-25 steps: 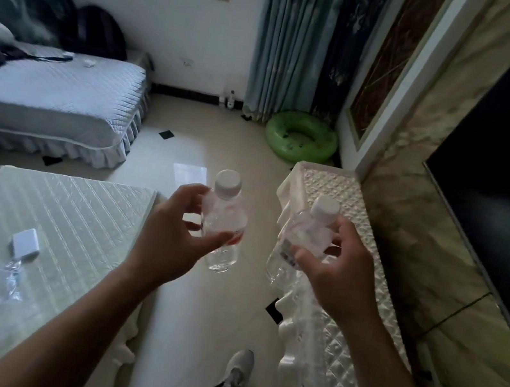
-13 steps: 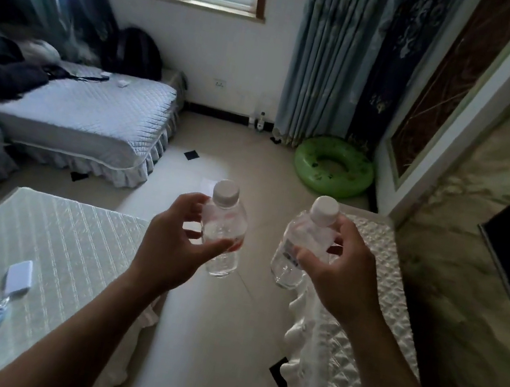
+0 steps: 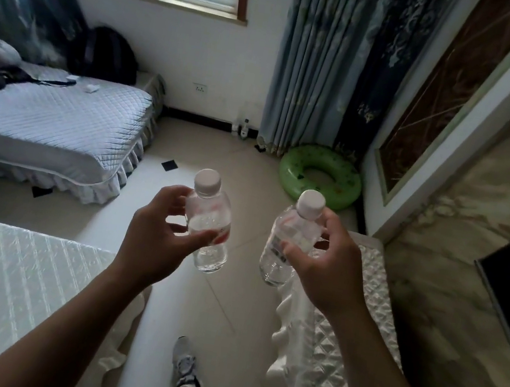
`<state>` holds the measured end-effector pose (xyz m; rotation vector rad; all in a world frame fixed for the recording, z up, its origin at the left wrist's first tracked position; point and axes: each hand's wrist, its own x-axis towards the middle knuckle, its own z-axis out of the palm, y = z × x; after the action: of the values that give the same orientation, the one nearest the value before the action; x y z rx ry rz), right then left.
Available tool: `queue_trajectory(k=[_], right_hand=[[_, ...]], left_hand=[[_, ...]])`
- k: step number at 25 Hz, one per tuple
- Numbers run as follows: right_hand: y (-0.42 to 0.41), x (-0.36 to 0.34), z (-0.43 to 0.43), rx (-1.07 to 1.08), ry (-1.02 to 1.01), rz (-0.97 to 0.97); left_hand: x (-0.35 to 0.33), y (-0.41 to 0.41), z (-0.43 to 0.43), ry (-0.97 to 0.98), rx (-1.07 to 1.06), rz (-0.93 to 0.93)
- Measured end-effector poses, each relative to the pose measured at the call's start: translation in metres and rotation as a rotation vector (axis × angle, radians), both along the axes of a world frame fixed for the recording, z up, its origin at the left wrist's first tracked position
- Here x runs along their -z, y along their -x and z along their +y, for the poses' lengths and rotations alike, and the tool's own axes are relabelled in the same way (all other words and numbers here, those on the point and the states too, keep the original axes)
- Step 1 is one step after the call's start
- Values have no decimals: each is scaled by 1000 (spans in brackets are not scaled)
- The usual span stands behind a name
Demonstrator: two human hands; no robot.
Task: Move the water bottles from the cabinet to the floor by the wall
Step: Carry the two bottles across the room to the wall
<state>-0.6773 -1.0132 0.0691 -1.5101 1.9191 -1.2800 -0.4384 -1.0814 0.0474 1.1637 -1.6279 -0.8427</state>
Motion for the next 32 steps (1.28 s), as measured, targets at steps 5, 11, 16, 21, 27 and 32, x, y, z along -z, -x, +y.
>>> queue_trajectory(k=[5, 11, 16, 21, 27, 32], right_hand=[[8, 4, -106, 11, -11, 40], [11, 1, -229, 15, -8, 53], [18, 1, -310, 29, -20, 54], [32, 6, -384, 17, -49, 61], [65, 16, -511, -59, -36, 38], [102, 0, -627, -120, -7, 32]], left_hand=[[9, 10, -108, -26, -2, 52], [5, 13, -234, 4, 6, 30], [0, 19, -320, 20, 22, 18], [7, 32, -394, 45, 2, -11], [10, 62, -505, 65, -44, -39], [-3, 96, -605, 54, -106, -31]])
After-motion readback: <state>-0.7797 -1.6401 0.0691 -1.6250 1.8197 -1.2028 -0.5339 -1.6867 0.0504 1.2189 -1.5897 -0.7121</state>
